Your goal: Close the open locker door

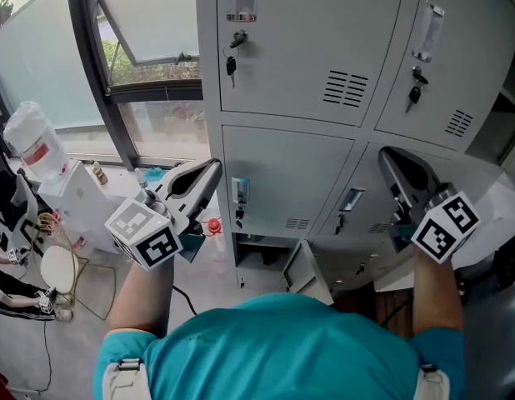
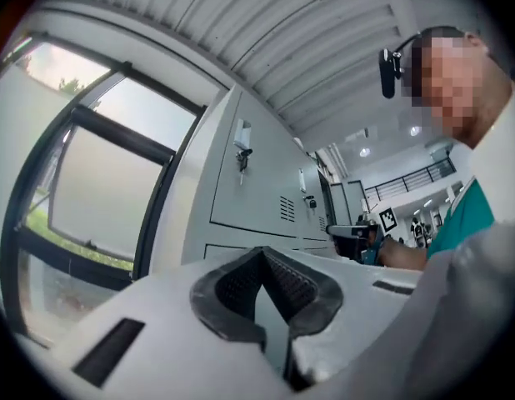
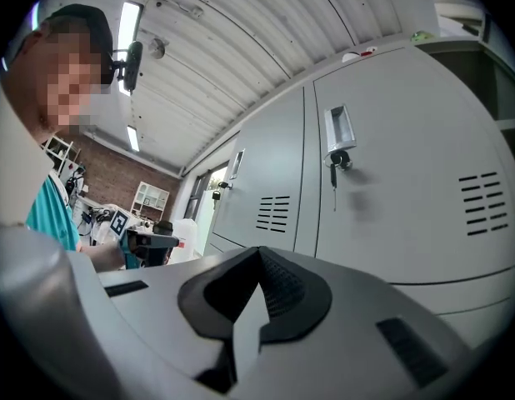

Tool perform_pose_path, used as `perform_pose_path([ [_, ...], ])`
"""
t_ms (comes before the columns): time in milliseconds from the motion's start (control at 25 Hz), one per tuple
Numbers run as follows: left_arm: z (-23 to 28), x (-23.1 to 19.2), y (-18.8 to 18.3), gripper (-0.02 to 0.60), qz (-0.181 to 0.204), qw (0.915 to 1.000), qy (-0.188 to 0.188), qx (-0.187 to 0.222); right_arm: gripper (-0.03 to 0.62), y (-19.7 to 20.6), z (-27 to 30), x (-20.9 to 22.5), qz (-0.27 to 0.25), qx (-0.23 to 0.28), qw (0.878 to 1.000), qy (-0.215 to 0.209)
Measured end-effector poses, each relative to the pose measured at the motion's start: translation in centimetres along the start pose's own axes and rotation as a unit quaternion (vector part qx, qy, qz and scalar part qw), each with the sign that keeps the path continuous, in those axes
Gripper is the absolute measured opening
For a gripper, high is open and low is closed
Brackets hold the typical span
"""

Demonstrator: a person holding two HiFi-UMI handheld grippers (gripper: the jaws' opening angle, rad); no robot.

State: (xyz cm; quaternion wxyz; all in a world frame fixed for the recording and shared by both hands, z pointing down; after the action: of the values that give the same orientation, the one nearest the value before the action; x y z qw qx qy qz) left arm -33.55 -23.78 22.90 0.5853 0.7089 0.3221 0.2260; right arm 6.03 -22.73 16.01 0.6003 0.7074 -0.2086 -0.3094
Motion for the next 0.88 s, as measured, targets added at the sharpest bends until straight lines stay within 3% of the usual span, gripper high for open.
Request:
perform_pose_path([
  [80,-0.5,-0.4,0.6,0.003,-0.016,0.9998,0.003,-0.011,-0.002,0.3,0.2,-0.3,-0.002,-0.002,1.000,-0.003],
  [400,-0.3,0.0,0.0,0.003,0.003,0.9992,-0.016,-0.036,-0.002,0.6,0.3,-0.4,0.002,-0.003,1.000,0.001],
  [680,3.0,3.4,-0.3,0.003,0.034,0.9981,0.031,-0.042,-0.002,1.2,-1.8,0.7,0.006,-0.013,0.999,0.029],
  [880,8.2,8.1,0.2,0.003,0.043,0.9949,0.079,-0.044,-0.002,1.6,-7.1,2.8,0.007,-0.018,0.997,0.073],
])
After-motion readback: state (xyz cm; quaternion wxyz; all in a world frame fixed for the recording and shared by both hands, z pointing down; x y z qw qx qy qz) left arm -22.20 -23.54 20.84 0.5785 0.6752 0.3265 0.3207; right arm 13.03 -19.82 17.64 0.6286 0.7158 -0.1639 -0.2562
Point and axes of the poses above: the fingertips, and each gripper's own axes: z forward along the fingers, x to its right, y out of its underside, the point moved 10 cm from there along -z, backward along the fingers, and after that the axes turned 2 degrees about -y, right-handed, at the moved point
